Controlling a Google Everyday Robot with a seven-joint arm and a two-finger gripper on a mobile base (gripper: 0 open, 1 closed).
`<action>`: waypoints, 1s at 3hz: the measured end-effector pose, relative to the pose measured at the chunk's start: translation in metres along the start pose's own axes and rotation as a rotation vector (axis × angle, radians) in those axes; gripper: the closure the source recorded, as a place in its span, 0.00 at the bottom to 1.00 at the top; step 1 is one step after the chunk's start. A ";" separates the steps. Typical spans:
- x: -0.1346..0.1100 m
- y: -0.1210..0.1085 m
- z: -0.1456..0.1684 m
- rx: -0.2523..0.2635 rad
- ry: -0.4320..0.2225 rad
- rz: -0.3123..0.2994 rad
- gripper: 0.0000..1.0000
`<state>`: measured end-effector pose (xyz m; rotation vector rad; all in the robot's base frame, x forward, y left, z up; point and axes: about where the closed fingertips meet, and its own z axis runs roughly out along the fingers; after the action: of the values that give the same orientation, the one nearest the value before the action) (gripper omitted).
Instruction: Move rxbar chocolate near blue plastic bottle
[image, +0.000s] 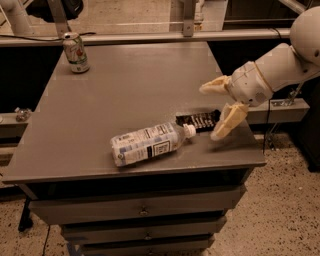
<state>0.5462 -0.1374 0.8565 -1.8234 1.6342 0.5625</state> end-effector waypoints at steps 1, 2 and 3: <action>0.000 -0.001 -0.001 0.001 0.001 -0.004 0.00; 0.015 -0.019 -0.020 0.060 -0.037 0.035 0.00; 0.041 -0.056 -0.071 0.209 -0.086 0.085 0.00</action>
Offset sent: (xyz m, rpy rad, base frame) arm 0.0609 -0.0853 0.0272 0.1610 -0.0547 -0.2100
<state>0.6009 -0.2136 0.8895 -1.5640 1.6528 0.4801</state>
